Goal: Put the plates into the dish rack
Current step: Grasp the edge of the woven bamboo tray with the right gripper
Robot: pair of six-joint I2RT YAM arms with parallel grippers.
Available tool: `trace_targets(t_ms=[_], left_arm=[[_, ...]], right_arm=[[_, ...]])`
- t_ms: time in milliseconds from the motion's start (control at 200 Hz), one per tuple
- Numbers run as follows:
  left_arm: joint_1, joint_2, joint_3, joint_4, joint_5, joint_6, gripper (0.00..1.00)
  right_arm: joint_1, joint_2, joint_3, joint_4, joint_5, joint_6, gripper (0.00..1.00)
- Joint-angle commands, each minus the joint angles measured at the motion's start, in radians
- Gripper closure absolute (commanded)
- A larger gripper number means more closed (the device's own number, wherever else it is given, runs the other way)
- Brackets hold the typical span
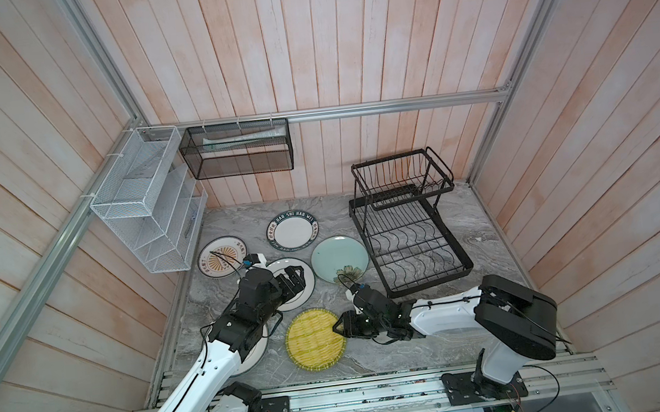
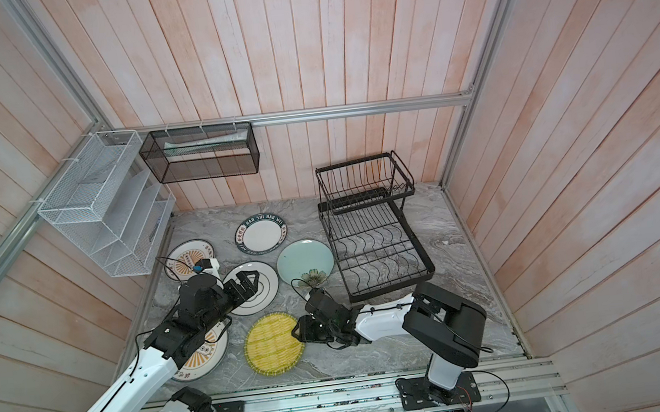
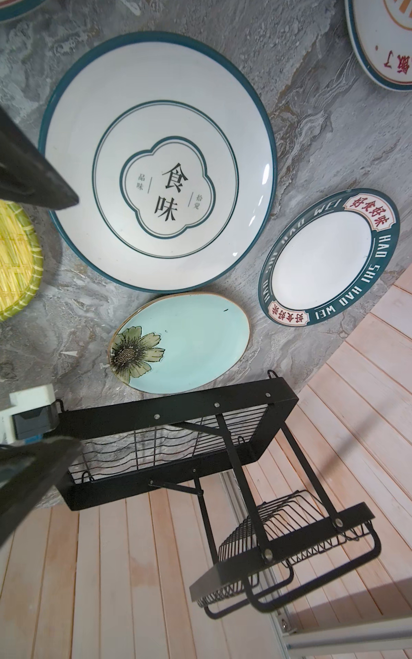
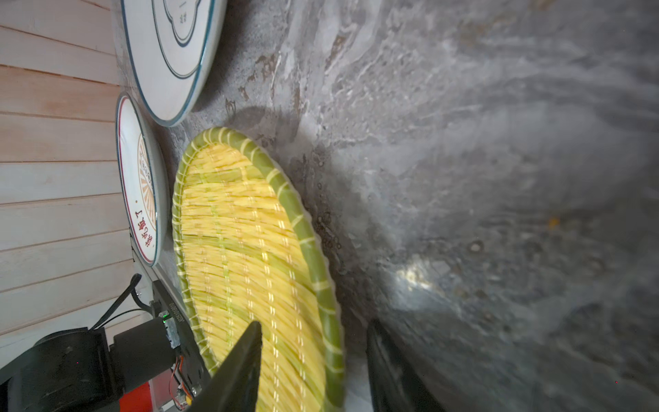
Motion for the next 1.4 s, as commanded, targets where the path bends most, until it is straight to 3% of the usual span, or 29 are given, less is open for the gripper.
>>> trace_targets(t_ms=[0, 410, 835, 1145, 1395], left_arm=[[-0.008, 0.016, 0.039, -0.012, 0.001, 0.014, 0.00], [-0.011, 0.023, 0.037, -0.008, 0.015, 0.011, 0.00], [-0.015, 0.030, 0.052, -0.033, -0.008, 0.028, 0.00], [-0.019, 0.066, 0.058, -0.004, 0.022, 0.023, 0.00], [-0.026, 0.093, 0.062, 0.007, 0.035, 0.018, 0.01]], right_arm=[[-0.014, 0.040, 0.004, 0.049, -0.055, -0.001, 0.59], [-0.040, 0.068, -0.039, 0.133, -0.110, 0.020, 0.78], [-0.063, 0.027, -0.070, 0.148, -0.118, -0.033, 0.88], [-0.122, -0.105, -0.136, 0.096, -0.109, -0.081, 0.97], [-0.244, -0.292, -0.169, 0.049, -0.156, -0.168, 1.00]])
